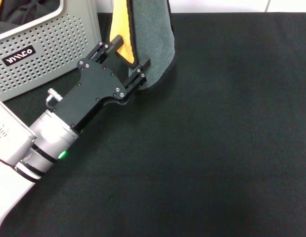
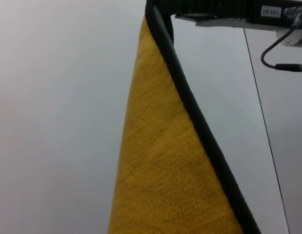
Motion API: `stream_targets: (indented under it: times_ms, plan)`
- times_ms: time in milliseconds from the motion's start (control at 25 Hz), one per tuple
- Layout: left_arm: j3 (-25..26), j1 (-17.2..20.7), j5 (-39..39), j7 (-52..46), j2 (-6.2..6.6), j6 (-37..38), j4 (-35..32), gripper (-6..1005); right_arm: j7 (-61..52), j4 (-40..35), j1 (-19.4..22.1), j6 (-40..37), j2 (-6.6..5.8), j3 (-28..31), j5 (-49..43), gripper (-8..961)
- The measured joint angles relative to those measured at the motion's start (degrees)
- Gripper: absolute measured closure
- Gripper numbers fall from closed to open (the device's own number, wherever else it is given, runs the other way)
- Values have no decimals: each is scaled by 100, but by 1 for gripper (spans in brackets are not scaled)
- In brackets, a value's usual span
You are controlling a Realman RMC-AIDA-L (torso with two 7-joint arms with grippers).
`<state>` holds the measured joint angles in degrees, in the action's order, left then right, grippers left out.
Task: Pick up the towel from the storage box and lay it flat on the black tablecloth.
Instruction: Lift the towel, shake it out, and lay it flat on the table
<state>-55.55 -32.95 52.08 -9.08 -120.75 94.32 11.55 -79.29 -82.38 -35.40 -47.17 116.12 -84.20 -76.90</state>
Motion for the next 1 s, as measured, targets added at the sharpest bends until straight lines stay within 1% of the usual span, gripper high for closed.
stream_targets:
  times_ms: [160,320,680,880,1000]
  plan:
    - [48,51,2,1,0,-11,4,351,1,-13,16,-2,-10,2,0,927]
    - [266,119,35,3,0,-9,20,354,-1,-19,45,-2,-11,40,0,926]
    - [282,187,39,3,0,9,24,360,-2,-114,156,6,-11,57,0,924]
    - [282,223,40,3,0,25,41,435,-12,-114,178,44,-19,63,0,923]
    - [282,229,40,2,0,37,41,511,-12,-114,206,52,-19,69,0,922]
